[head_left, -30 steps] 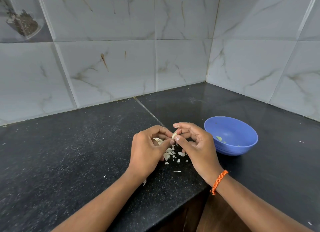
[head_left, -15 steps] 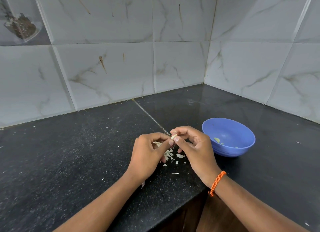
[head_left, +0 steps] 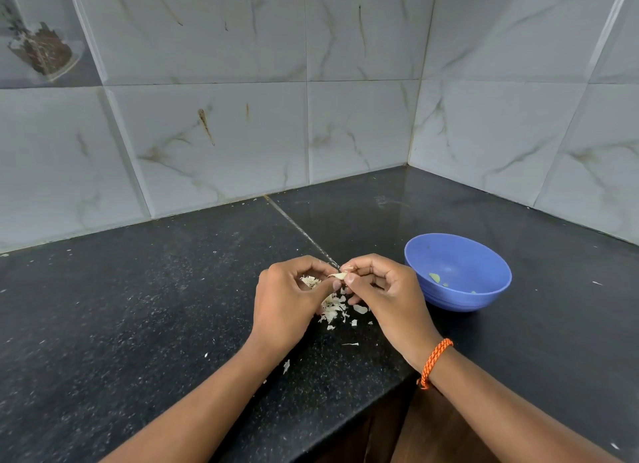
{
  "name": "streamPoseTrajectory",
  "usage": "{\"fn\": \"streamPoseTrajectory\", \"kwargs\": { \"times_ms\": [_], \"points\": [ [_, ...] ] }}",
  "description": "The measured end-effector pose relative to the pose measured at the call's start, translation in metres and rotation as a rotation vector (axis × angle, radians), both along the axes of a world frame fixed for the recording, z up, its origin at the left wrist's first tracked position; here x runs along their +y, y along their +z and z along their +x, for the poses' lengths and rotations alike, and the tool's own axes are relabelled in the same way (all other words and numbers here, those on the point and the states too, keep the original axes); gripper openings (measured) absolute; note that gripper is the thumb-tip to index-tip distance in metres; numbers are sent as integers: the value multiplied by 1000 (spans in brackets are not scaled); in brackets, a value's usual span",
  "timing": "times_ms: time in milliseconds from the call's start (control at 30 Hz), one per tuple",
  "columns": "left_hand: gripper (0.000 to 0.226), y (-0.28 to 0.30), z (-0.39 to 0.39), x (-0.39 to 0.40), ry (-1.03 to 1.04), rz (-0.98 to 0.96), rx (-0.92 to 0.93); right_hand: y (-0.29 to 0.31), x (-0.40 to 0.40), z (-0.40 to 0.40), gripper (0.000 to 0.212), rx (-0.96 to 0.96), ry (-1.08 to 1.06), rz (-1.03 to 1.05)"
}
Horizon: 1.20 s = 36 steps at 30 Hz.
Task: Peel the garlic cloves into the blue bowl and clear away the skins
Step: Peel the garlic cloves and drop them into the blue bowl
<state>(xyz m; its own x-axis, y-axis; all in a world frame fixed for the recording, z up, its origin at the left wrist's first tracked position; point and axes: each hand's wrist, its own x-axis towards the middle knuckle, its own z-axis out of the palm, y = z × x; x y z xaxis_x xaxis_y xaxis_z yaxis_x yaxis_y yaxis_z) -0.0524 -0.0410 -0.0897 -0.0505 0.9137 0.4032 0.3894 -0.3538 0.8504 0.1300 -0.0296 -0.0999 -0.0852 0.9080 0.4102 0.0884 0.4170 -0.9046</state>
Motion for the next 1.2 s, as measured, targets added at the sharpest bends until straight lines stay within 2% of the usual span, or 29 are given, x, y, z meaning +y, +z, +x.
{"fn": "streamPoseTrajectory", "kwargs": {
  "times_ms": [200, 500, 1000, 1200],
  "points": [
    [17, 0, 2, -2, 3, -18, 1, 2, -8, -2, 18, -180, -144, 164],
    [14, 2, 4, -3, -32, -67, -39, 0, -10, -6, 18, -378, -294, 355],
    [7, 4, 5, -9, 80, -5, 116, -1, -14, -9, 19, -480, -266, 483],
    [14, 7, 7, -9, 147, -6, 177, -1, -14, -9, 15, -423, -241, 462]
  ]
}}
